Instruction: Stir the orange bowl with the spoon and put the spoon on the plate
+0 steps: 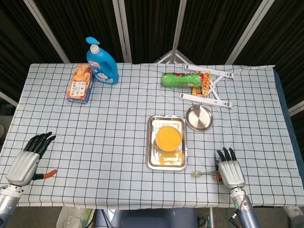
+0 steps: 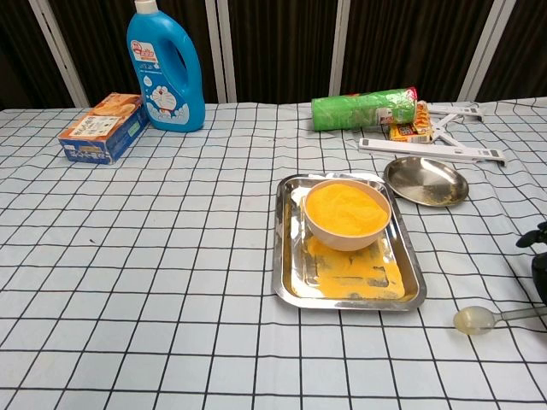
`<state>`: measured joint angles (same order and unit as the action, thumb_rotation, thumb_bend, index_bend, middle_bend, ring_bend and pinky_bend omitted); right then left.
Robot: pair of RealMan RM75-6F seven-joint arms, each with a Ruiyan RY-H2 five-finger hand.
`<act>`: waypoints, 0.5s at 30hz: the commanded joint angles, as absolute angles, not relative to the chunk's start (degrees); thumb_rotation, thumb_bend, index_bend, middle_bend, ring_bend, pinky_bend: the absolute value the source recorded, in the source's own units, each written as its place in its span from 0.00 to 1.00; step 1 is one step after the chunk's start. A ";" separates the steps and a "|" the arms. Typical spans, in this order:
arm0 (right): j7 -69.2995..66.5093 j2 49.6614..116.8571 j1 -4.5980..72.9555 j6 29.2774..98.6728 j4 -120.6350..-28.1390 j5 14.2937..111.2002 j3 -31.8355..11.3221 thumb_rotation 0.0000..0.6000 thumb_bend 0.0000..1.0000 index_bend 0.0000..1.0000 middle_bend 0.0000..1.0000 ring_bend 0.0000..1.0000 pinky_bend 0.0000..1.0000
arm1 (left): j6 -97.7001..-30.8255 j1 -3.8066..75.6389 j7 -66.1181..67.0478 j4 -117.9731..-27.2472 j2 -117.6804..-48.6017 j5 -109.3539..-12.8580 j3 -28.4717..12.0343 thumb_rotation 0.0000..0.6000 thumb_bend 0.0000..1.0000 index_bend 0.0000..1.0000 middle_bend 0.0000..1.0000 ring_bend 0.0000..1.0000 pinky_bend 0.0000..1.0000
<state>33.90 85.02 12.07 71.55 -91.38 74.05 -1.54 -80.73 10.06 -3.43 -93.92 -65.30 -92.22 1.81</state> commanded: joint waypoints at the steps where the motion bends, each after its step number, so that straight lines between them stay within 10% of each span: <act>1: 35.23 84.11 13.05 71.79 -93.40 73.03 -3.28 1.00 0.43 0.61 0.17 0.00 0.00 | -80.70 10.08 -3.48 -93.92 -65.29 -92.21 1.80 1.00 0.00 0.00 0.00 0.00 0.00; 15: 44.29 82.57 20.61 71.17 -103.21 62.03 -14.69 1.00 0.43 0.61 0.17 0.00 0.00 | -80.26 10.31 -4.07 -93.86 -65.11 -92.28 1.91 1.00 0.00 0.00 0.00 0.00 0.00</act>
<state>42.71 82.27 18.97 71.37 -102.20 64.12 -12.72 -80.26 10.31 -4.03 -93.86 -65.13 -92.27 1.90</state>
